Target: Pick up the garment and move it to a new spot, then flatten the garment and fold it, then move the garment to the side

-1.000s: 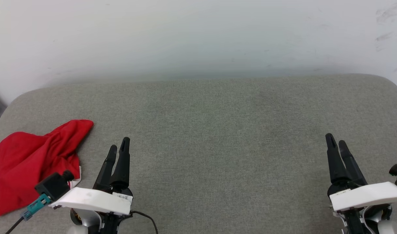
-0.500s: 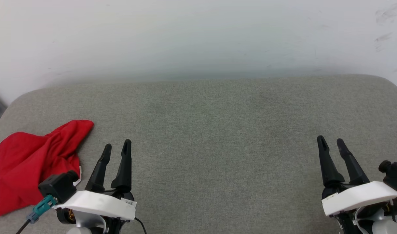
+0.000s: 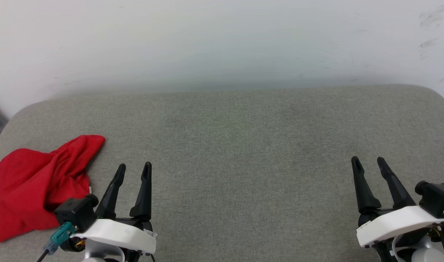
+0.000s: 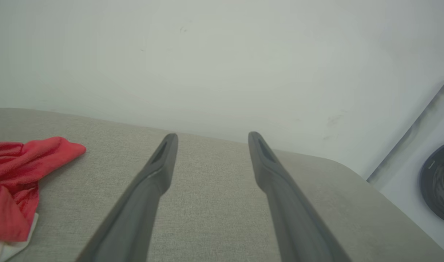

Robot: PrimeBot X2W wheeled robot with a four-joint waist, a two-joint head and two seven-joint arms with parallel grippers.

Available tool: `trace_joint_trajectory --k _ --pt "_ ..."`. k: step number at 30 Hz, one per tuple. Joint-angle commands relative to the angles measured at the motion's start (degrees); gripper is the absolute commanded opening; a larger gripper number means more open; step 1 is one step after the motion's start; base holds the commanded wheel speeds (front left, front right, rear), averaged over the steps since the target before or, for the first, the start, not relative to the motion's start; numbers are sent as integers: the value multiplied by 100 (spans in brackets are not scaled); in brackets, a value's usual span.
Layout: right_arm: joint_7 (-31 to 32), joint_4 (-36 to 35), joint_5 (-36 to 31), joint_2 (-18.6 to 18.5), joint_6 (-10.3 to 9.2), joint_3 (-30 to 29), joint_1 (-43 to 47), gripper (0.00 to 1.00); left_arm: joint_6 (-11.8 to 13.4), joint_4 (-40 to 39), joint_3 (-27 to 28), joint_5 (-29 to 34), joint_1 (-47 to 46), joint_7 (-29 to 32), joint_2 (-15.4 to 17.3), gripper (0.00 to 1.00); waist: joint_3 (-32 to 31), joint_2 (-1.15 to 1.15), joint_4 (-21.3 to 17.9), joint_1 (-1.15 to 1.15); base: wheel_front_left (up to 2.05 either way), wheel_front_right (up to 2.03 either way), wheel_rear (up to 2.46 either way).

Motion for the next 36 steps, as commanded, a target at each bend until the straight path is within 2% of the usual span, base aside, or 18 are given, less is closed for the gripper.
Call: trace_joint_trajectory --k 1,18,36 --pt "-48 -65 -192 -12 0 13 -1 100 0 -46 -19 173 0 -61 36 100 -4 0 1 0 0 0 0" --pt "-89 -79 -1106 64 0 24 39 100 27 132 94 1115 89 -268 -73 100 -16 0 -25 0 0 0 0" --pt "-243 -6 -1779 121 0 -6 -10 100 11 345 141 1710 108 -471 -170 100 -7 0 -39 0 0 0 0"
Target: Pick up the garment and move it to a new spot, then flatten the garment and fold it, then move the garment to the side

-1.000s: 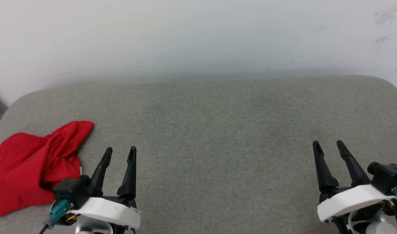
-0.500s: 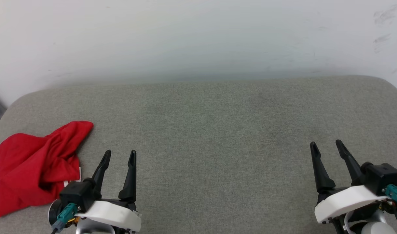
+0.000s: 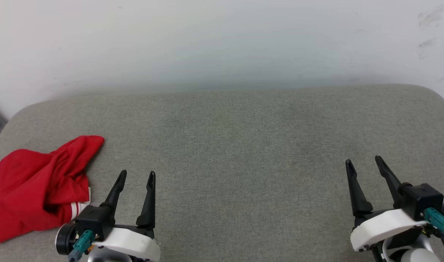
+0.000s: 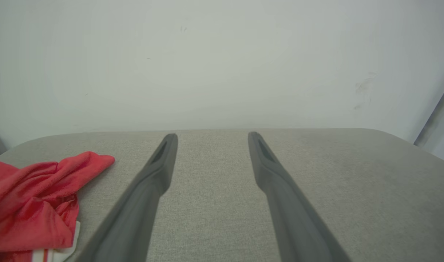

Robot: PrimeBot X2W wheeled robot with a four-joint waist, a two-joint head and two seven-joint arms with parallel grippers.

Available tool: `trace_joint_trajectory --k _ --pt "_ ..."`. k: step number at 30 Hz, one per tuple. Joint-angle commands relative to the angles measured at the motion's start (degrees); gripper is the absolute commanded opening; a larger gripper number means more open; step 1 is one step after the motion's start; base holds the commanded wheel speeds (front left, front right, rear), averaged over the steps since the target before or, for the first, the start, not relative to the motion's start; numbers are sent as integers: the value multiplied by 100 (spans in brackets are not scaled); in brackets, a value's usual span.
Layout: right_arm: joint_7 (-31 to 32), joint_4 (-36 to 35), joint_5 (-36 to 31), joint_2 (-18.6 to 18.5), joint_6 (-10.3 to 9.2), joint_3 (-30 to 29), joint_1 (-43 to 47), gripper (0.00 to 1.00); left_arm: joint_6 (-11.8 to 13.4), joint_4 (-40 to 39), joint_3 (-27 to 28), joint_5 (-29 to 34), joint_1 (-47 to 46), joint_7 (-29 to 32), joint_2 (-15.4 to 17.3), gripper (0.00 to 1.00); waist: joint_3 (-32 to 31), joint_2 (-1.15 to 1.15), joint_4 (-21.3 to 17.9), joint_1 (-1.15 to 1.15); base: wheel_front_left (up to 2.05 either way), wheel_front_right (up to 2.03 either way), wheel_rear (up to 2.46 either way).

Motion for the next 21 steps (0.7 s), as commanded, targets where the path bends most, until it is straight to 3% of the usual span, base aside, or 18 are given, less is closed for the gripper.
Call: trace_joint_trajectory --k 1,21 --pt "-50 3 -105 20 0 6 -24 100 -4 3 14 129 51 -48 -6 100 0 0 -3 0 0 0 0" --pt "-135 104 -137 23 0 -42 -42 100 -12 111 31 256 18 -113 -62 100 -20 0 101 0 0 0 0"
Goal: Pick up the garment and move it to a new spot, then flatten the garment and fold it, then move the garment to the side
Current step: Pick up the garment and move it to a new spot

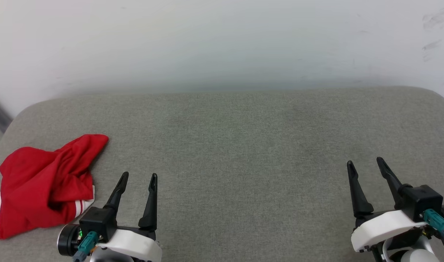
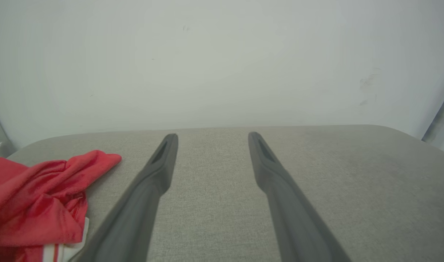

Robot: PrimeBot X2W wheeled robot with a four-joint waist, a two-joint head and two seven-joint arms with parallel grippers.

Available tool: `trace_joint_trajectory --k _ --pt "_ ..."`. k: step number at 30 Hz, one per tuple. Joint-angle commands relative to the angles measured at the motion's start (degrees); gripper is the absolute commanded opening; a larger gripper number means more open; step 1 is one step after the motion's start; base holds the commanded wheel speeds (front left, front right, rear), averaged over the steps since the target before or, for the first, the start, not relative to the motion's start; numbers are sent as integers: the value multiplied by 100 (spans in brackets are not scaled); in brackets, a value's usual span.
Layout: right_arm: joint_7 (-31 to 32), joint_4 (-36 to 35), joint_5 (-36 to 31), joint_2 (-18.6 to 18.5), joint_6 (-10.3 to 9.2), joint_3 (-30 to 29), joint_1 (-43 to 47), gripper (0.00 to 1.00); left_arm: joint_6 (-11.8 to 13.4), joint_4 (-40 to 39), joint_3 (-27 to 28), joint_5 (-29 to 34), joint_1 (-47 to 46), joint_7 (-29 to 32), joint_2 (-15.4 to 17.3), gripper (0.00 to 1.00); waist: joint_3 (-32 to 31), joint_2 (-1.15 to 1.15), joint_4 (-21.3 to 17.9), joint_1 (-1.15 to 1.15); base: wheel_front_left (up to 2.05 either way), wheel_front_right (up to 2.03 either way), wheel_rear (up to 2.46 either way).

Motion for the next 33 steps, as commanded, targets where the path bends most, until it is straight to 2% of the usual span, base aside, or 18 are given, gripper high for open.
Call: trace_joint_trajectory --k 1,8,26,33 --pt "-32 -8 -46 20 -1 0 -38 100 -7 10 1 20 -3 -17 -4 100 -4 0 60 0 0 0 0" --pt "35 -102 -262 20 -2 76 -4 100 -5 22 52 93 -73 -16 -9 100 -30 0 507 0 0 0 0" --pt "116 -254 -264 15 -2 442 68 100 32 -41 337 151 26 -16 28 100 -75 0 2241 0 0 0 0" --pt "131 -263 -196 15 -2 500 14 100 15 -69 412 106 94 -16 18 100 -59 0 2689 0 0 0 0"
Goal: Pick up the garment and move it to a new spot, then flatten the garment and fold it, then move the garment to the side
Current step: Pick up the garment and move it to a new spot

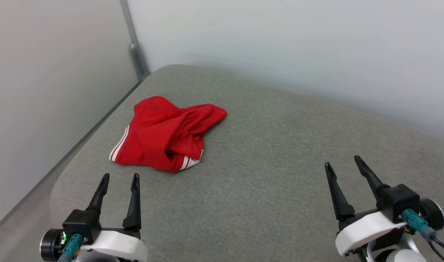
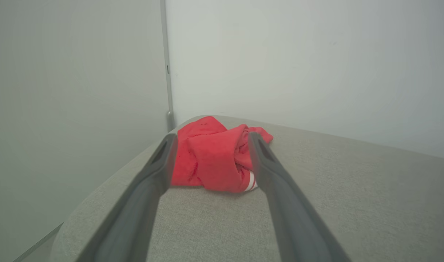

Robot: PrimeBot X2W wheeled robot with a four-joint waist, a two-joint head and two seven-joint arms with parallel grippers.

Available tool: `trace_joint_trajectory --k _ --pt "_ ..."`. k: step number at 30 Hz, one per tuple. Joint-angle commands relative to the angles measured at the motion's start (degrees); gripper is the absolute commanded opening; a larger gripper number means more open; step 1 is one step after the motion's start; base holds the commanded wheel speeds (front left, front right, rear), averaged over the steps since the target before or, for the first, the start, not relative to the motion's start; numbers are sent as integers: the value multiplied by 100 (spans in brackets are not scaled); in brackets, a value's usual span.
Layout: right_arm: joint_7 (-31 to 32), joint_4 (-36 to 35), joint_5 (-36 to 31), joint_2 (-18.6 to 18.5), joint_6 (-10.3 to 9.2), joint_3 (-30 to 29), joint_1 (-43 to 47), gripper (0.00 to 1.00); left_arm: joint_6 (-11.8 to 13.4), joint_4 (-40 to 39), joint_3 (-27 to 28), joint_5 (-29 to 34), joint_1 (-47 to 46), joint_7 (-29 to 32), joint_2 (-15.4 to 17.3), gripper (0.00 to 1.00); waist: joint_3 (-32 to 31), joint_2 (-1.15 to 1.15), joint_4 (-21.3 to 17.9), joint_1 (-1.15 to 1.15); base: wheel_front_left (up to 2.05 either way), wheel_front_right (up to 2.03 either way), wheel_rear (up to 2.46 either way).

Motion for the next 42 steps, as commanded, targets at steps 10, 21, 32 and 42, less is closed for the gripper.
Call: trace_joint_trajectory --k 10,21,32,42 --pt "52 -67 -32 9 -3 43 -97 100 -14 -35 78 -41 8 -15 -3 100 134 0 294 0 0 0 0" --pt "303 -392 -214 -80 -4 82 -419 100 -33 319 -9 -421 -1006 9 309 100 791 0 -17 0 0 0 0" --pt "461 -681 -155 -241 -4 120 -839 100 -30 899 -120 -1324 -2908 1830 1301 100 1698 0 -752 0 0 0 0" --pt "313 -631 -153 -185 -3 130 -1102 100 -31 2252 -105 -2160 -3893 4425 2137 100 2373 0 -1388 0 0 0 0"
